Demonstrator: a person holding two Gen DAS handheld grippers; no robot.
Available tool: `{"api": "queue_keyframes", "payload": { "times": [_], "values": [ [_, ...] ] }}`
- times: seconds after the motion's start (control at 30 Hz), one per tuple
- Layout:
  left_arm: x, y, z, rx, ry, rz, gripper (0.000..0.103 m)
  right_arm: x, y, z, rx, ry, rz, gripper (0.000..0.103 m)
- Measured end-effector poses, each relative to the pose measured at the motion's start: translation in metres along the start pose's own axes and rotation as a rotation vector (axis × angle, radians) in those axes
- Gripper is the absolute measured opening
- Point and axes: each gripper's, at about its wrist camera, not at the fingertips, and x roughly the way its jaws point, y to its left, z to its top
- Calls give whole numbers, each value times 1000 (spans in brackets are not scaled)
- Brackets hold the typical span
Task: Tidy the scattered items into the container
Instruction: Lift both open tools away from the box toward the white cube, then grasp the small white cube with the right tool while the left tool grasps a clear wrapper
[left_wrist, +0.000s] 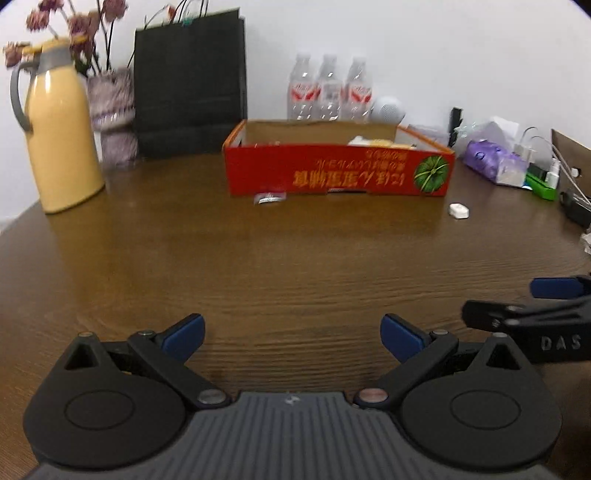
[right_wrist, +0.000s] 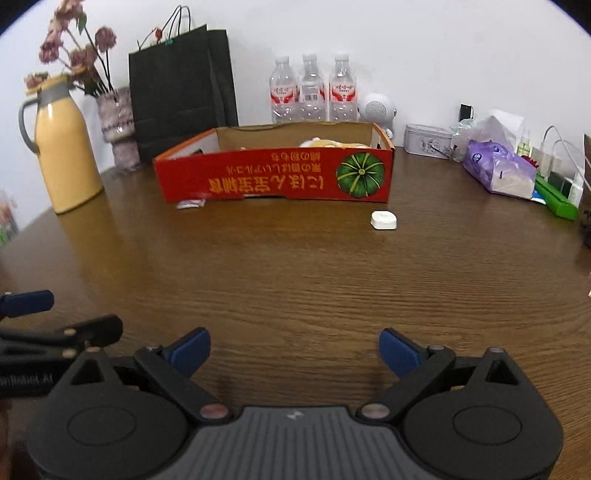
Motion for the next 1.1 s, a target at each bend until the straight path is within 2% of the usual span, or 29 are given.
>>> {"api": "queue_keyframes", "payload": {
  "times": [0.1,0.27,0.37,0.43,0.47,0.57,0.67,0.73,0.8,0.83,0.93,1.0,1.1],
  "values": [
    [6,7,2,-4,-2,-17,103,3,-2,0,5,11,-1,98],
    [34,29,51,54,-125,-87,103,7,-12,23,-20,-36,19,96],
    [84,36,82,82,-52,-110,102,23,-23,51,-57,-93,-31,95],
    [113,38,94,128,-11,-133,95,42,-35,68,-37,-84,-58,85],
    [124,41,98,139,-1,-132,95,52,-42,75,-13,-71,-61,79],
    [149,44,109,121,7,-155,96,76,-60,88,47,-52,-45,74],
    [164,42,114,98,6,-151,96,98,-67,95,35,-34,-84,69],
    [170,39,113,98,-11,-142,95,113,-68,98,23,-2,-107,54],
    [176,35,110,112,-14,-91,95,123,-70,100,24,18,-97,28],
    [179,34,110,121,3,-69,90,125,-69,100,21,9,-96,26],
    [185,43,112,74,30,-85,83,122,-63,96,-4,3,-100,25],
    [187,45,114,57,25,-63,77,117,-59,91,-4,-6,-64,25],
    [188,42,115,54,22,-43,74,112,-49,87,-19,-9,-25,25]
  ]
}}
